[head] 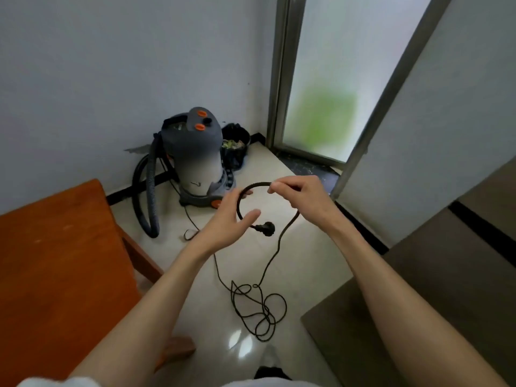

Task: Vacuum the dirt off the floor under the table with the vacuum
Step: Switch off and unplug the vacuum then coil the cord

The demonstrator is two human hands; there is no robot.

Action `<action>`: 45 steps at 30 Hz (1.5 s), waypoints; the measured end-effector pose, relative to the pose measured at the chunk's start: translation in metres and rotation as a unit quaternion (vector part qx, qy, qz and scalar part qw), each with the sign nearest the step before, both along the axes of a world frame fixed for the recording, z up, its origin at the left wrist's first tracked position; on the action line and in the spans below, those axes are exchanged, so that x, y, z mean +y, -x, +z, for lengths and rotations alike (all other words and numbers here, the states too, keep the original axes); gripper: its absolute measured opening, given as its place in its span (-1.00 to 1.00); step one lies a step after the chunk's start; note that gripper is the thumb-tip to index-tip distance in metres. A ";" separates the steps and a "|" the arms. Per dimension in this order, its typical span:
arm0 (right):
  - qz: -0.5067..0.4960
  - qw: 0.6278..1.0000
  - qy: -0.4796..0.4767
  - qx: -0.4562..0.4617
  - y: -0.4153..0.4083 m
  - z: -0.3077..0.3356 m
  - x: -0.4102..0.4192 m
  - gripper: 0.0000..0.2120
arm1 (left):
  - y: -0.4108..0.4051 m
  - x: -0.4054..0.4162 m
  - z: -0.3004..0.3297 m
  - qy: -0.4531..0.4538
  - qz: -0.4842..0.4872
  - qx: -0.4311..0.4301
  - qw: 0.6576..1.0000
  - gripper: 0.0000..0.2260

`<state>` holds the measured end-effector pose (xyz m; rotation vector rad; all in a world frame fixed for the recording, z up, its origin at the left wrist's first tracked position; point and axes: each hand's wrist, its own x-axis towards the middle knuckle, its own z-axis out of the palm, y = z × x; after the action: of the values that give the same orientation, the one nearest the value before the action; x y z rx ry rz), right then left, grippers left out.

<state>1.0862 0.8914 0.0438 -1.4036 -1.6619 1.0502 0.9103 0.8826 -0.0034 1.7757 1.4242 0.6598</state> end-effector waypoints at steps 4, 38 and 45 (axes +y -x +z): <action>-0.030 0.998 0.003 0.062 -0.015 0.017 0.030 -0.79 | -0.017 0.018 0.024 0.034 0.113 -0.151 0.981 -0.79; -0.096 0.815 0.443 0.361 0.034 0.002 0.123 -0.70 | 0.046 0.068 -0.011 -0.166 -0.019 0.238 0.957 -0.72; -0.188 0.644 0.441 0.597 0.041 0.031 0.159 -0.80 | 0.019 0.068 -0.012 0.052 0.025 -0.110 0.992 -0.73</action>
<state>1.0452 1.0502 0.0744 -0.9507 0.1952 1.9850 0.8910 0.9507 -0.0159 1.5409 1.3298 0.7692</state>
